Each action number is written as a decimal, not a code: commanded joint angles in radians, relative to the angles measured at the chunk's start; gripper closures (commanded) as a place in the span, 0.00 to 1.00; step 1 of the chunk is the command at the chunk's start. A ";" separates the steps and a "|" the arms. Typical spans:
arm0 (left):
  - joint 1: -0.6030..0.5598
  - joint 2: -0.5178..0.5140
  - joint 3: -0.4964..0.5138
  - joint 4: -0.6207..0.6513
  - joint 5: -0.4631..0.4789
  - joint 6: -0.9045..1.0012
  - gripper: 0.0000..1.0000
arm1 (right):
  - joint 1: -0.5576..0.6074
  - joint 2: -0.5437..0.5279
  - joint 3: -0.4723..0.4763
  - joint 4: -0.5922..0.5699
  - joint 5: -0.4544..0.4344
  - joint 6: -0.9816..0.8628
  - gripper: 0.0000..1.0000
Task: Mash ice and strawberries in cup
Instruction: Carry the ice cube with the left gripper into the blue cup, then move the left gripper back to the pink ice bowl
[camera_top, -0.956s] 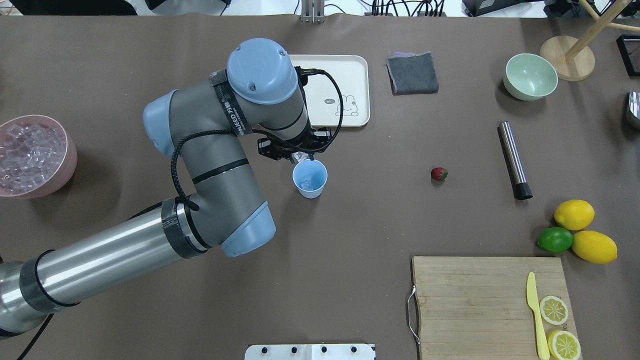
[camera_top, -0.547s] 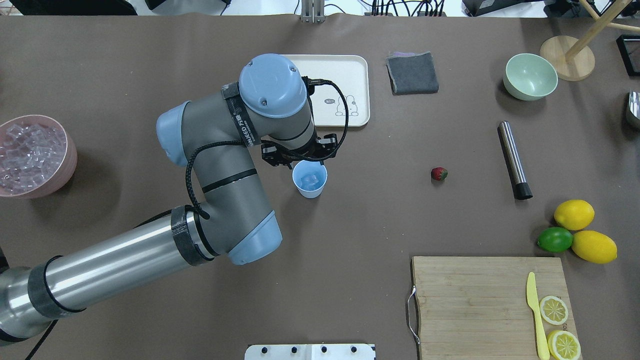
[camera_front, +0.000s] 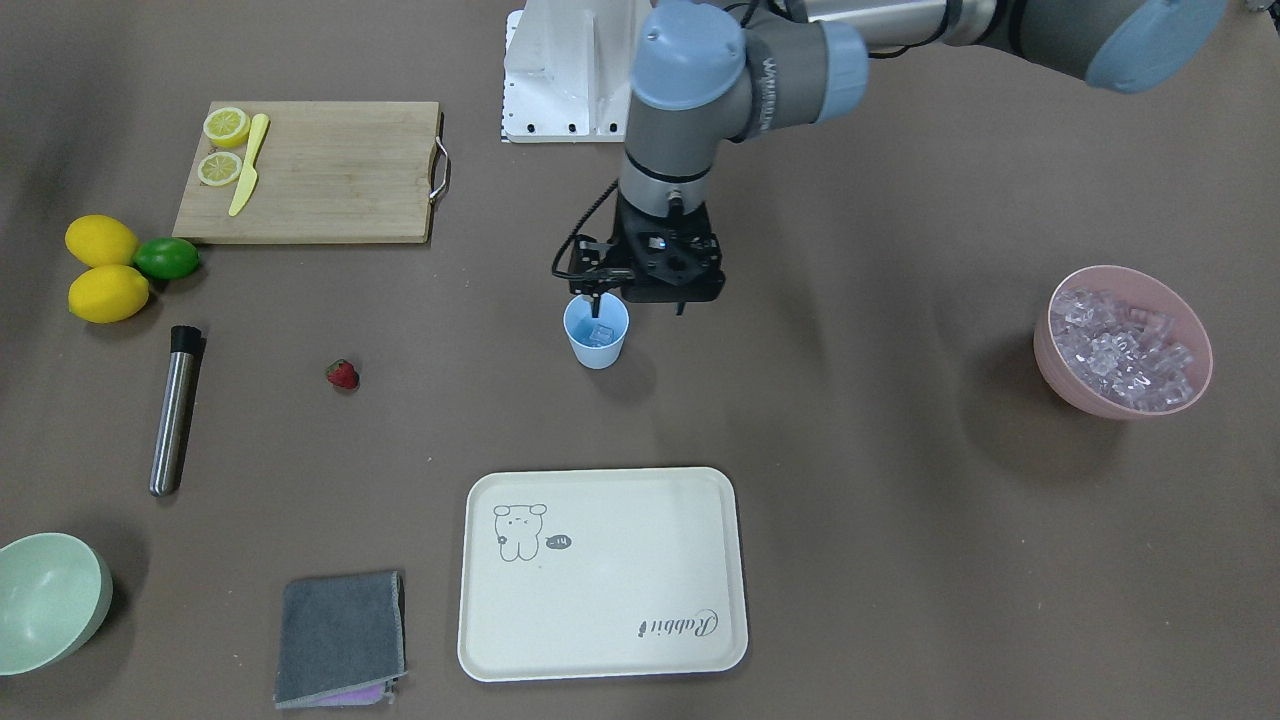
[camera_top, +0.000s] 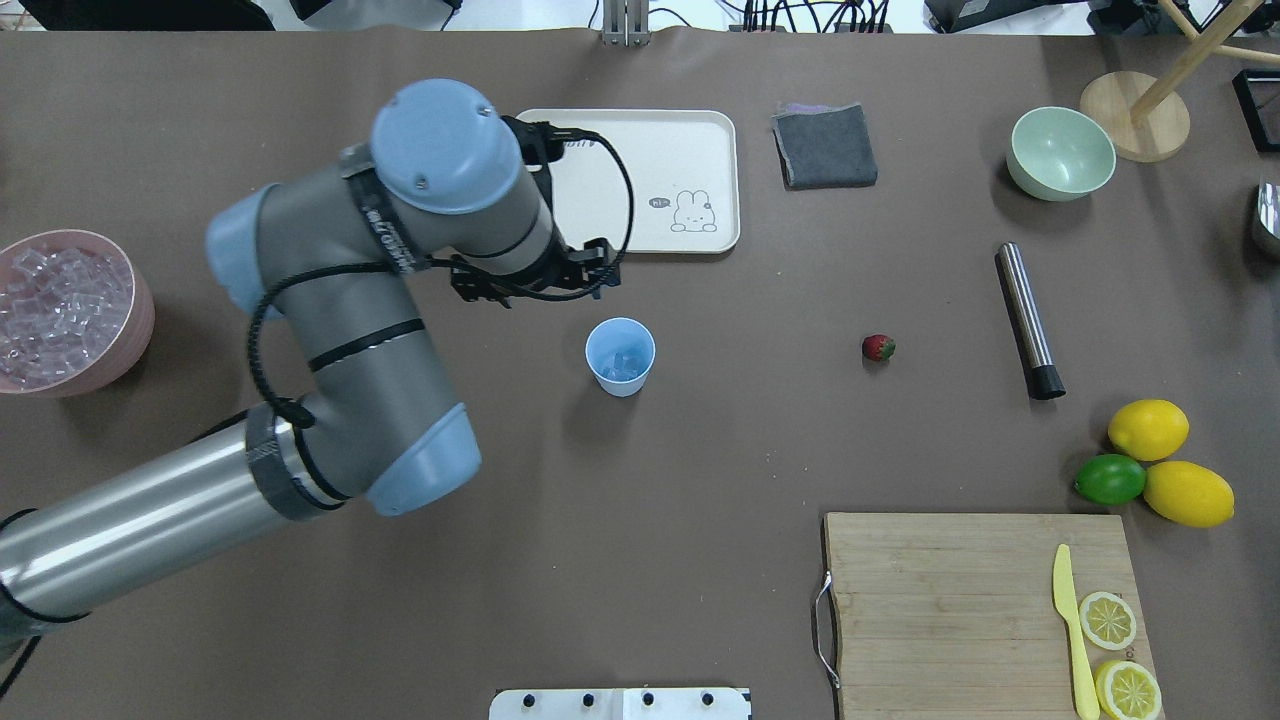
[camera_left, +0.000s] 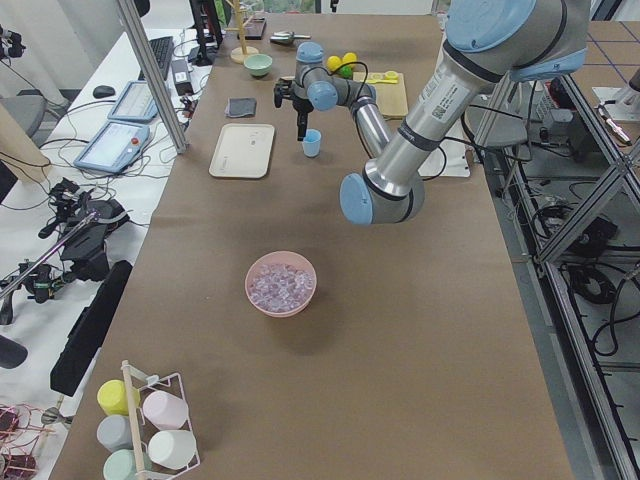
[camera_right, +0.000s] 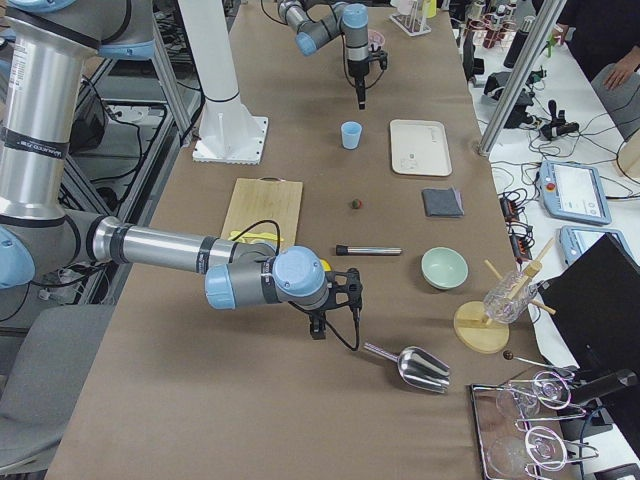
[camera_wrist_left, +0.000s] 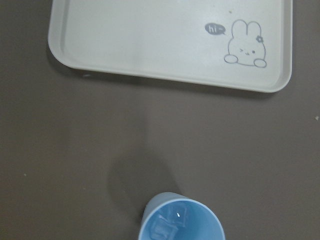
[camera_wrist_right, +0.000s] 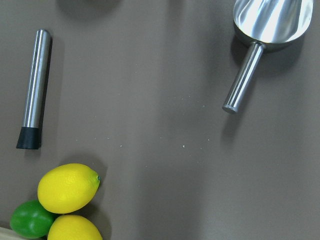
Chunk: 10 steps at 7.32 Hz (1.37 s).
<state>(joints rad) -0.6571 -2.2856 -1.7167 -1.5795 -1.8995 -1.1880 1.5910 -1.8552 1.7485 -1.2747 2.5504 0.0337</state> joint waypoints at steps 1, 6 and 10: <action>-0.160 0.243 -0.154 0.009 -0.073 0.218 0.03 | 0.000 0.001 0.000 0.000 0.002 0.000 0.00; -0.325 0.685 -0.256 -0.084 -0.072 0.292 0.07 | 0.000 -0.001 0.000 0.002 0.005 0.000 0.00; -0.325 0.762 -0.097 -0.327 -0.066 0.206 0.07 | 0.000 0.007 0.000 0.000 0.007 0.000 0.00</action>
<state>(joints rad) -0.9810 -1.5296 -1.8742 -1.8334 -1.9670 -0.9498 1.5908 -1.8523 1.7493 -1.2735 2.5566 0.0337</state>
